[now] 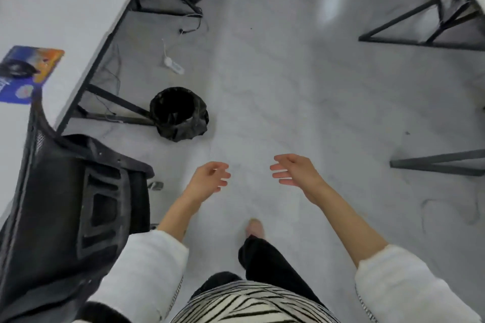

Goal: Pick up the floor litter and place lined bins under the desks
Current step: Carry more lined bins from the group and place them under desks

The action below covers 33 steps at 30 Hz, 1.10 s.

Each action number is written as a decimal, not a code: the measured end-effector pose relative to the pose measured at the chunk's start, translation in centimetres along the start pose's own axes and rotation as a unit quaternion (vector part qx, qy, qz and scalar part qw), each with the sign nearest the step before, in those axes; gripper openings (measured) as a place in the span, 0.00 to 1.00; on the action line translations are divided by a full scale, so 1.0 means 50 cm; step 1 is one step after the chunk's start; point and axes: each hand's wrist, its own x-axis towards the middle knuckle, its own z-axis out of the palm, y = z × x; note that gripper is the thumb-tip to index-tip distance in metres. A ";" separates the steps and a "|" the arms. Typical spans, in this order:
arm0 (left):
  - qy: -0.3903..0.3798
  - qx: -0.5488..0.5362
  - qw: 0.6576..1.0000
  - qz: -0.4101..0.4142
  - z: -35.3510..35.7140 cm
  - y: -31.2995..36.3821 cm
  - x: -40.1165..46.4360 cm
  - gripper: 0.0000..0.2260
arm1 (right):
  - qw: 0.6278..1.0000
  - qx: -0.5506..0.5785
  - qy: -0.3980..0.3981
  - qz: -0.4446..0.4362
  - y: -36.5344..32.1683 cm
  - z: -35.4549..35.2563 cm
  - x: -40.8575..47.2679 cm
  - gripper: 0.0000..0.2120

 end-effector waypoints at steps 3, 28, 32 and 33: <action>-0.006 -0.009 1.000 0.007 -0.010 0.146 0.134 0.08 | 1.000 0.002 -0.007 -0.005 -0.144 -0.035 0.144 0.10; 0.028 -0.034 0.999 -0.019 -0.235 1.188 1.539 0.06 | 1.000 0.007 -0.020 0.007 -1.253 -0.280 1.500 0.09; 0.047 -0.052 0.997 -0.028 -0.222 1.368 1.763 0.07 | 1.000 0.005 -0.024 0.013 -1.430 -0.354 1.725 0.08; 0.044 -0.051 0.997 -0.028 -0.221 1.418 1.814 0.07 | 1.000 0.004 -0.026 0.011 -1.481 -0.371 1.778 0.08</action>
